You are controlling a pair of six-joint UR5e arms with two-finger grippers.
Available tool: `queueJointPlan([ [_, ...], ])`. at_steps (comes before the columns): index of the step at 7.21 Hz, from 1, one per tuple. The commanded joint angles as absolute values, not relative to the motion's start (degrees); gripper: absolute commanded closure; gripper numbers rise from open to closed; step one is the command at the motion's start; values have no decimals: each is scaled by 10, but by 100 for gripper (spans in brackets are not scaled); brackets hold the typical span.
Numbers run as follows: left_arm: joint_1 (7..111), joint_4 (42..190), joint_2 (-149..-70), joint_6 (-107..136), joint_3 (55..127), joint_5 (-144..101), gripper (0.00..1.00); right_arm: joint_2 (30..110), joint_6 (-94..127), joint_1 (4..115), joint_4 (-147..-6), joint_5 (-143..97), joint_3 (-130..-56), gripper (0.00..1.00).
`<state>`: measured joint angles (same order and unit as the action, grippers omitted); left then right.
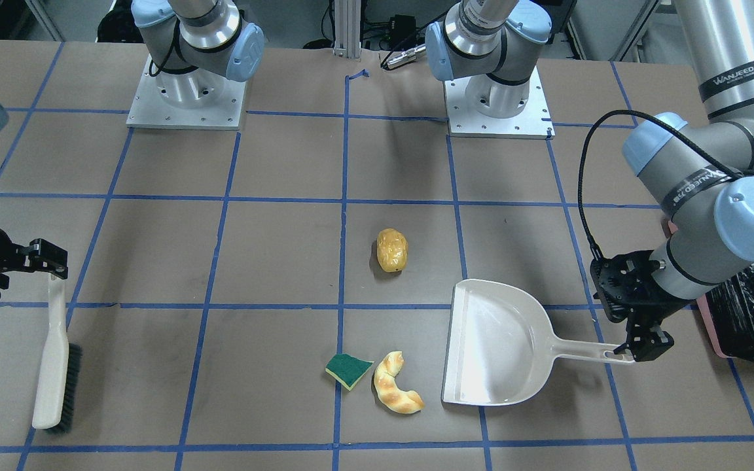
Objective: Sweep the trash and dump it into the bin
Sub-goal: 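Hold the white dustpan handle with the left gripper while the right gripper descends, then grasp the white brush handle with the right gripper and lift it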
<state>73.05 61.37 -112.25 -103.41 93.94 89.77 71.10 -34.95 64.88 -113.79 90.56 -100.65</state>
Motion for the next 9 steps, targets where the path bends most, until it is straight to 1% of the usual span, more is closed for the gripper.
queueJointPlan([
  [1,731,558,-1147,-1093,936,912,0,680,-336,650,-1153,906,-1007,12],
  [2,733,555,-1152,-1093,938,905,0,679,-334,653,-1156,909,-1007,14],
  [3,733,554,-1154,-1101,940,902,2,682,-332,653,-1156,908,-1014,19],
  [4,733,561,-1155,-1093,940,904,3,685,-331,653,-1156,905,-1019,27],
  [5,733,562,-1159,-1090,941,903,2,685,-331,654,-1155,904,-1020,27],
  [6,733,562,-1164,-1091,945,900,2,685,-331,654,-1156,905,-1020,34],
  [7,733,562,-1168,-1090,948,896,0,684,-331,654,-1156,905,-1020,41],
  [8,733,559,-1169,-1090,947,894,0,685,-330,654,-1157,905,-1020,55],
  [9,733,559,-1172,-1090,947,893,2,684,-325,654,-1158,904,-1020,80],
])
